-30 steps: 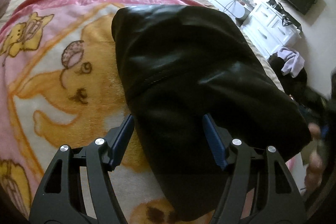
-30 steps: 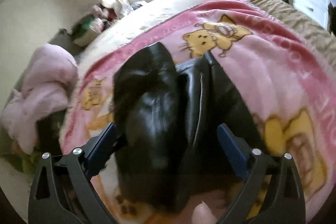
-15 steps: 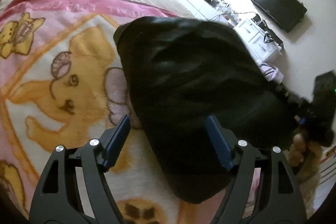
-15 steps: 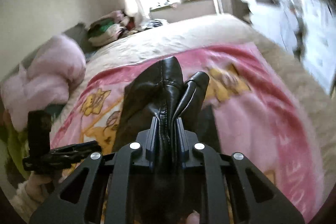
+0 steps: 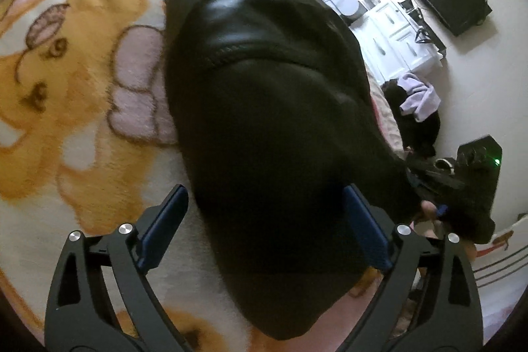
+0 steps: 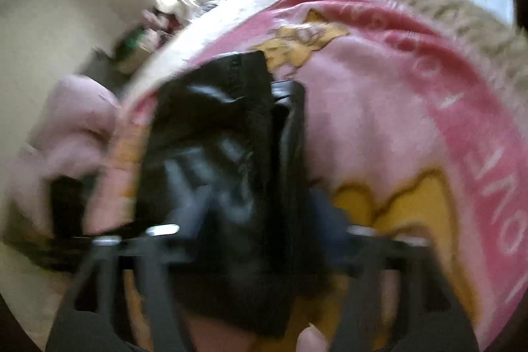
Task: Fold large clothes
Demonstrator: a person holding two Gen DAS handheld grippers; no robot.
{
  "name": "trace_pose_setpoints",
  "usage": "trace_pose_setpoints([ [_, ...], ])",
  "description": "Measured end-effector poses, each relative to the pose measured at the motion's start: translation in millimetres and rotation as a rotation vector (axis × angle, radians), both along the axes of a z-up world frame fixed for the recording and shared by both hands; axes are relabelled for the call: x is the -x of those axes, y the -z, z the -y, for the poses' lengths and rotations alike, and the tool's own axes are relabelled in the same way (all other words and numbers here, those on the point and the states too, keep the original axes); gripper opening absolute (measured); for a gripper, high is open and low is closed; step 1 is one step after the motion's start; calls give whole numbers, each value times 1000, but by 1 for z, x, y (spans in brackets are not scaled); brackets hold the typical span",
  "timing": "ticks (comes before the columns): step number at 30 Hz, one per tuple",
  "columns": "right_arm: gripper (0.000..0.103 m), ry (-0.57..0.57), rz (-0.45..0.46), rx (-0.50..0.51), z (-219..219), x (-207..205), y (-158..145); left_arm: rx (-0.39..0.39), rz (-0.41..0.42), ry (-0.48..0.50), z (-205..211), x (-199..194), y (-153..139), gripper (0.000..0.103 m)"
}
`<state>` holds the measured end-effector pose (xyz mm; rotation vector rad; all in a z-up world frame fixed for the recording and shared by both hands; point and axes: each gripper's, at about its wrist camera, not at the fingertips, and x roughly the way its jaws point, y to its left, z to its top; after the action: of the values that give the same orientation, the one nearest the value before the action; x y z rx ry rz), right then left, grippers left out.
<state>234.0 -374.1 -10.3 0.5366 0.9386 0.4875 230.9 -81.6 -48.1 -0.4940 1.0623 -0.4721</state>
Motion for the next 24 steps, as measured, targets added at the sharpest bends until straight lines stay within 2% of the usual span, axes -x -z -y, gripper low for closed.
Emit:
trace_pose_setpoints([
  [2,93,-14,1,1,3,9,-2,8,-10,2,1,-1,3,89],
  [4,94,-31,-39,34,0,13,9,21,-19,3,3,-1,6,89],
  [6,93,-39,-98,-2,-1,13,26,25,-20,3,4,-1,5,89],
  [7,87,-31,-126,-86,1,13,39,22,-20,5,4,0,5,89],
  [8,82,-17,-134,-98,1,14,43,17,-19,8,4,0,5,89],
  [9,70,-11,-138,-97,-2,15,49,7,-18,11,4,-1,4,87],
  [11,58,8,-153,-127,-5,19,53,-17,-16,24,5,-1,3,84],
  [15,53,-9,-161,-137,-32,38,43,-57,-11,18,-7,-5,-6,84],
  [18,53,-32,-135,-78,-62,53,40,-108,7,-14,-21,-6,-12,84],
  [19,55,-11,-107,-27,-67,57,39,-130,12,-12,-21,-6,-12,84],
  [21,71,18,-96,22,-68,60,35,-191,42,15,-14,-1,-14,84],
  [22,77,33,-115,41,-65,62,30,-219,60,29,-10,2,-16,84],
  [24,87,83,-98,50,-54,67,13,-266,92,51,-6,7,-20,84],
])
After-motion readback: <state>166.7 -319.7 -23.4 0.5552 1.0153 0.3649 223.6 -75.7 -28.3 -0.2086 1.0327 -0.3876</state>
